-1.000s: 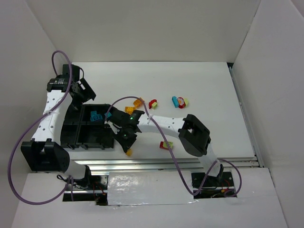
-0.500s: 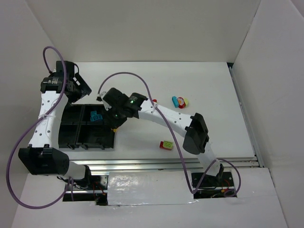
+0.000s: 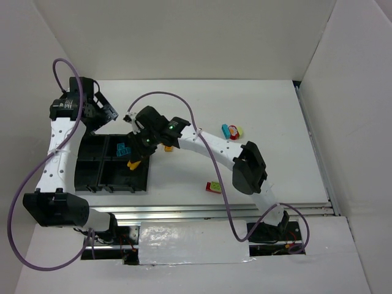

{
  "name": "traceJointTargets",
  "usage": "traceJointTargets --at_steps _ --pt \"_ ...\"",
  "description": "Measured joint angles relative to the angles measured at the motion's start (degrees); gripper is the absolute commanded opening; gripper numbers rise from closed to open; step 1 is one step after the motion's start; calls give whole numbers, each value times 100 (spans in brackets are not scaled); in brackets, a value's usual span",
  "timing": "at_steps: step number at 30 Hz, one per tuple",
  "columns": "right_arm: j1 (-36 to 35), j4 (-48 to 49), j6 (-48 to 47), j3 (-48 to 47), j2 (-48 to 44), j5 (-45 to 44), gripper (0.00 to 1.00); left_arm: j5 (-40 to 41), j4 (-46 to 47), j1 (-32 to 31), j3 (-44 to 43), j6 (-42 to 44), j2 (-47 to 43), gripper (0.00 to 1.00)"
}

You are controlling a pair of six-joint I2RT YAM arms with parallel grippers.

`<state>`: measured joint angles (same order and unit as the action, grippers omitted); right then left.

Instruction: Sort the legos into containers by color

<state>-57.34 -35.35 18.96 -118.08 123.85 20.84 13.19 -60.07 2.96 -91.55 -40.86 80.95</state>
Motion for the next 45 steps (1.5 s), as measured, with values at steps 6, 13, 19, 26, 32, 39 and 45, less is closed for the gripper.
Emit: traceJointTargets --at_steps 6,13,19,26,32,39,45 --pt "2 575 424 -20 260 398 70 282 -190 28 -138 -70 -254 100" --pt "26 708 487 -136 433 321 86 369 -297 39 -138 -138 -455 99" --pt "179 883 549 345 127 -76 94 87 -114 39 -61 31 -455 99" --pt "1176 527 723 2990 -2468 -1394 100 -553 385 -1178 -332 560 678 99" --pt "1762 -501 1137 3139 -4409 -2732 100 -758 562 -2302 -754 656 2031 99" --pt "1987 -1058 1091 3705 -5031 -2649 100 -527 715 -3038 -1604 1237 3320 100" --pt "2103 -1202 872 4266 -5143 -2151 100 -623 1110 -3115 -2256 2282 4214 96"
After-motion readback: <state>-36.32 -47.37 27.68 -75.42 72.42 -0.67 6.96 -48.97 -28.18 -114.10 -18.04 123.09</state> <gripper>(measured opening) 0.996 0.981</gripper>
